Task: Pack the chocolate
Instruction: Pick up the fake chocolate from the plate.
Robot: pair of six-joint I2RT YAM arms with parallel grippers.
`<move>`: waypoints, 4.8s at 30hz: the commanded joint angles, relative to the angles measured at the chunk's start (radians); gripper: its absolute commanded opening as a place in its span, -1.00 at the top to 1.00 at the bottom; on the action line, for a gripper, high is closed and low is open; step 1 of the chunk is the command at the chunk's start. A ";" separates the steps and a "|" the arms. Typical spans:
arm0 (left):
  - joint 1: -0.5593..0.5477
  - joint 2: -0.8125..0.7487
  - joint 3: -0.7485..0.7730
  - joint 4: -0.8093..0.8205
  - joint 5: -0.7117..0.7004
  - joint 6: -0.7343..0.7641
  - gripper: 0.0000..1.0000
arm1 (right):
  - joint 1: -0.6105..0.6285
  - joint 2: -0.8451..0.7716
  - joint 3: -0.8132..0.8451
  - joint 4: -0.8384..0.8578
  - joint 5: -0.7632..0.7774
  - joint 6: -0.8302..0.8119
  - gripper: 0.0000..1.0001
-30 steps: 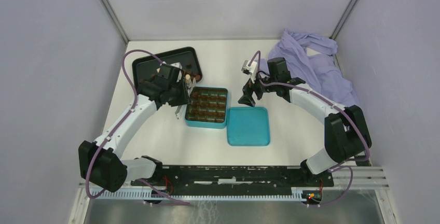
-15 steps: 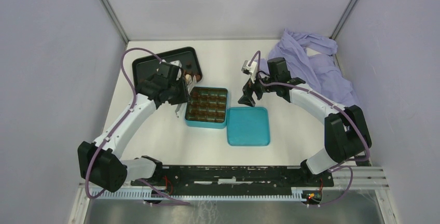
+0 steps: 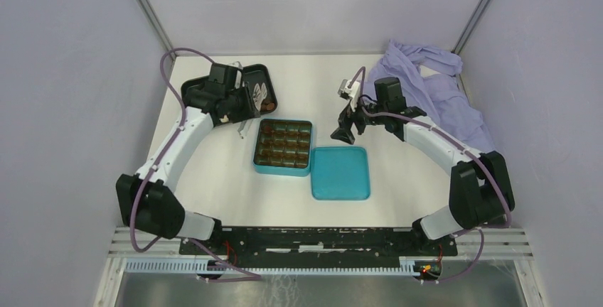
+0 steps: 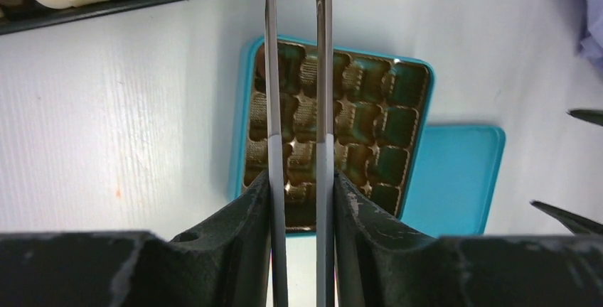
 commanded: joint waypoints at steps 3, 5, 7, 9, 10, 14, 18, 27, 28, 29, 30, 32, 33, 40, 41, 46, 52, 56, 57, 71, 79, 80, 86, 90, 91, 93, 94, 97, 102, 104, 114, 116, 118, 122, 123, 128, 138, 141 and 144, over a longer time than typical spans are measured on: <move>0.077 0.120 0.119 0.019 0.045 0.142 0.23 | -0.044 -0.068 -0.037 0.008 -0.020 -0.009 -0.83; 0.083 0.160 0.147 0.000 0.019 0.180 0.23 | -0.059 -0.081 -0.050 0.008 -0.018 -0.012 -0.84; 0.090 0.190 0.169 -0.016 0.007 0.214 0.23 | -0.076 -0.093 -0.062 0.006 -0.018 -0.015 -0.84; 0.097 0.216 0.182 -0.026 -0.007 0.242 0.23 | -0.093 -0.104 -0.072 0.002 -0.018 -0.017 -0.85; 0.101 0.226 0.189 -0.031 -0.013 0.254 0.23 | -0.101 -0.108 -0.076 -0.001 -0.018 -0.019 -0.85; 0.113 0.276 0.215 -0.047 -0.043 0.298 0.23 | -0.132 -0.121 -0.095 -0.007 -0.021 -0.021 -0.85; 0.120 0.334 0.249 -0.057 -0.056 0.333 0.23 | -0.151 -0.129 -0.110 -0.008 -0.018 -0.024 -0.85; 0.121 0.435 0.333 -0.074 -0.095 0.359 0.23 | -0.161 -0.115 -0.108 -0.012 -0.015 -0.026 -0.85; 0.121 0.441 0.339 -0.076 -0.100 0.362 0.23 | -0.161 -0.114 -0.107 -0.013 -0.016 -0.026 -0.85; 0.121 0.444 0.342 -0.078 -0.103 0.365 0.23 | -0.162 -0.112 -0.107 -0.012 -0.016 -0.026 -0.85; 0.121 0.446 0.344 -0.078 -0.104 0.365 0.23 | -0.162 -0.110 -0.107 -0.011 -0.016 -0.026 -0.85; 0.121 0.451 0.345 -0.081 -0.106 0.370 0.23 | -0.162 -0.106 -0.107 -0.012 -0.018 -0.026 -0.85; 0.121 0.453 0.344 -0.085 -0.108 0.371 0.23 | -0.162 -0.106 -0.105 -0.012 -0.018 -0.026 -0.85; 0.121 0.428 0.339 -0.087 -0.117 0.374 0.23 | -0.164 -0.095 -0.102 -0.012 -0.024 -0.025 -0.85; 0.121 0.423 0.338 -0.087 -0.119 0.375 0.23 | -0.163 -0.094 -0.102 -0.012 -0.025 -0.025 -0.85; 0.122 0.401 0.338 -0.094 -0.126 0.381 0.23 | -0.163 -0.091 -0.100 -0.012 -0.029 -0.022 -0.85; 0.127 0.401 0.330 -0.094 -0.132 0.385 0.23 | -0.164 -0.092 -0.102 -0.010 -0.032 -0.020 -0.85; 0.130 0.407 0.327 -0.095 -0.134 0.382 0.23 | -0.163 -0.092 -0.104 -0.009 -0.032 -0.020 -0.85; 0.131 0.407 0.329 -0.095 -0.135 0.381 0.23 | -0.163 -0.093 -0.104 -0.009 -0.033 -0.020 -0.85; 0.130 0.390 0.347 -0.090 -0.135 0.354 0.23 | -0.163 -0.091 -0.107 -0.004 -0.038 -0.017 -0.85; 0.130 0.353 0.337 -0.088 -0.144 0.273 0.22 | -0.163 -0.087 -0.107 -0.002 -0.044 -0.012 -0.85; 0.130 0.351 0.332 -0.089 -0.152 0.260 0.22 | -0.162 -0.086 -0.107 -0.001 -0.045 -0.012 -0.85; 0.130 0.359 0.318 -0.090 -0.181 0.201 0.22 | -0.164 -0.086 -0.110 0.002 -0.049 -0.009 -0.85; 0.128 0.377 0.334 -0.090 -0.171 0.175 0.22 | -0.162 -0.087 -0.111 0.005 -0.052 -0.006 -0.85; 0.129 0.383 0.337 -0.090 -0.167 0.169 0.21 | -0.163 -0.088 -0.111 0.005 -0.052 -0.006 -0.85; 0.128 0.393 0.344 -0.090 -0.155 0.161 0.21 | -0.162 -0.089 -0.113 0.007 -0.052 -0.006 -0.85; 0.129 0.400 0.347 -0.090 -0.150 0.155 0.21 | -0.164 -0.090 -0.114 0.007 -0.052 -0.006 -0.85; 0.129 0.417 0.353 -0.090 -0.136 0.148 0.21 | -0.163 -0.093 -0.118 0.010 -0.053 -0.006 -0.85; 0.129 0.437 0.360 -0.089 -0.129 0.140 0.20 | -0.163 -0.093 -0.122 0.013 -0.056 -0.003 -0.85; 0.129 0.446 0.362 -0.091 -0.128 0.139 0.20 | -0.163 -0.093 -0.124 0.016 -0.058 -0.002 -0.85; 0.129 0.477 0.366 -0.090 -0.110 0.136 0.19 | -0.163 -0.094 -0.131 0.024 -0.068 0.006 -0.85; 0.128 0.481 0.364 -0.091 -0.111 0.136 0.19 | -0.163 -0.094 -0.132 0.027 -0.070 0.008 -0.85; 0.129 0.486 0.363 -0.089 -0.110 0.137 0.19 | -0.162 -0.094 -0.133 0.029 -0.072 0.009 -0.86; 0.128 0.494 0.361 -0.090 -0.104 0.138 0.20 | -0.162 -0.093 -0.133 0.029 -0.073 0.011 -0.86; 0.129 0.494 0.362 -0.090 -0.103 0.138 0.21 | -0.162 -0.094 -0.134 0.029 -0.073 0.012 -0.85; 0.129 0.496 0.366 -0.090 -0.098 0.138 0.30 | -0.163 -0.092 -0.134 0.033 -0.076 0.014 -0.85; 0.129 0.489 0.374 -0.097 -0.075 0.143 0.92 | -0.163 -0.095 -0.133 0.038 -0.084 0.020 -0.86; 0.129 0.464 0.383 -0.090 -0.074 0.147 0.96 | -0.162 -0.095 -0.133 0.040 -0.087 0.024 -0.85; 0.129 0.432 0.383 -0.079 -0.077 0.149 0.96 | -0.162 -0.098 -0.134 0.043 -0.091 0.028 -0.85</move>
